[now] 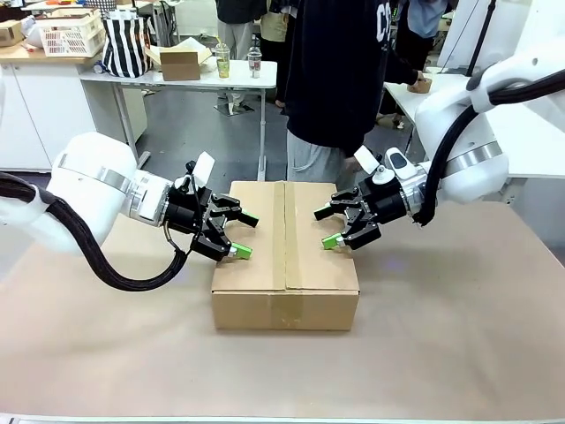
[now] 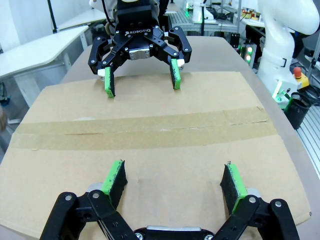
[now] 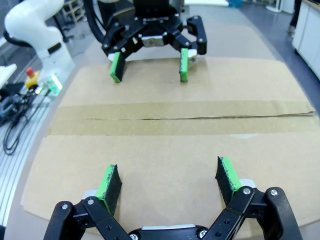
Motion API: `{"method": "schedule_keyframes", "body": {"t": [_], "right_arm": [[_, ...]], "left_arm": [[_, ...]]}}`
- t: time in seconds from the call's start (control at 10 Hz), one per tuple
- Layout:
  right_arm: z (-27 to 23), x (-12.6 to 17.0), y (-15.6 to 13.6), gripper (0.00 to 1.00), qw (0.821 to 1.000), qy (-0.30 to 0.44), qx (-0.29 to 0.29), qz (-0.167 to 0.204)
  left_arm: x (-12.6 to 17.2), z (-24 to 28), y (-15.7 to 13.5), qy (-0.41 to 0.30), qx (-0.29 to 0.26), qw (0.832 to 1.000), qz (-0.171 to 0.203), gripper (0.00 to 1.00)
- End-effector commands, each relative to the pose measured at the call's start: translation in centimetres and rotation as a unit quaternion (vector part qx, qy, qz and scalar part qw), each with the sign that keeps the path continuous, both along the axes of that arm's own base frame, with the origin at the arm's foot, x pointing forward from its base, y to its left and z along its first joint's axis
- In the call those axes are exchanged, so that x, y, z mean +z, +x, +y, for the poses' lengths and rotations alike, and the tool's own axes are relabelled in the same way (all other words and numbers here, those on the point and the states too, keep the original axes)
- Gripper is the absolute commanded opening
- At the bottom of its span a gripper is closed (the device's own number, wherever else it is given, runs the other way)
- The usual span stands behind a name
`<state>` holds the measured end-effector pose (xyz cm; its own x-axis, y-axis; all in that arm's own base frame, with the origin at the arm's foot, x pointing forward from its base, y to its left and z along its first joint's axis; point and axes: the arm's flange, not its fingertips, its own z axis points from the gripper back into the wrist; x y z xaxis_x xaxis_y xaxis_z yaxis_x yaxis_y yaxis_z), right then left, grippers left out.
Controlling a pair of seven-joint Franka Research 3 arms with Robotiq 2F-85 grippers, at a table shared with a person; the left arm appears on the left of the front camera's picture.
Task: Pack the gift set into the box.
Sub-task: Press and hold the closed box until the human finishes sealing it.
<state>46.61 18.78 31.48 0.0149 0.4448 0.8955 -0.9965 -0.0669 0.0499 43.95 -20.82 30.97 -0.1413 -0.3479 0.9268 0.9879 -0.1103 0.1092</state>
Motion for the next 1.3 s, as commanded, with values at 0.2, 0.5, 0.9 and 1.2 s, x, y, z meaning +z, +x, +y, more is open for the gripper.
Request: {"method": "schedule_keyframes", "body": {"t": [0.2, 0.5, 0.9, 1.2], "right_arm": [[-0.02, -0.25, -0.04, 1.0, 1.0, -0.004, 0.0, -0.004], [-0.02, -0.25, -0.04, 1.0, 1.0, -0.004, 0.0, -0.004], [-0.02, -0.25, -0.04, 1.0, 1.0, -0.004, 0.0, -0.004], [-0.02, -0.25, -0.04, 1.0, 1.0, -0.004, 0.0, -0.004]], "left_arm": [[-0.14, 0.06, -0.17, -0.001, -0.003, 1.0, -0.009, 1.0], [-0.14, 0.06, -0.17, -0.001, -0.003, 1.0, -0.009, 1.0], [-0.14, 0.06, -0.17, -0.001, -0.003, 1.0, -0.009, 1.0], [-0.14, 0.06, -0.17, -0.001, -0.003, 1.0, -0.009, 1.0]]}}
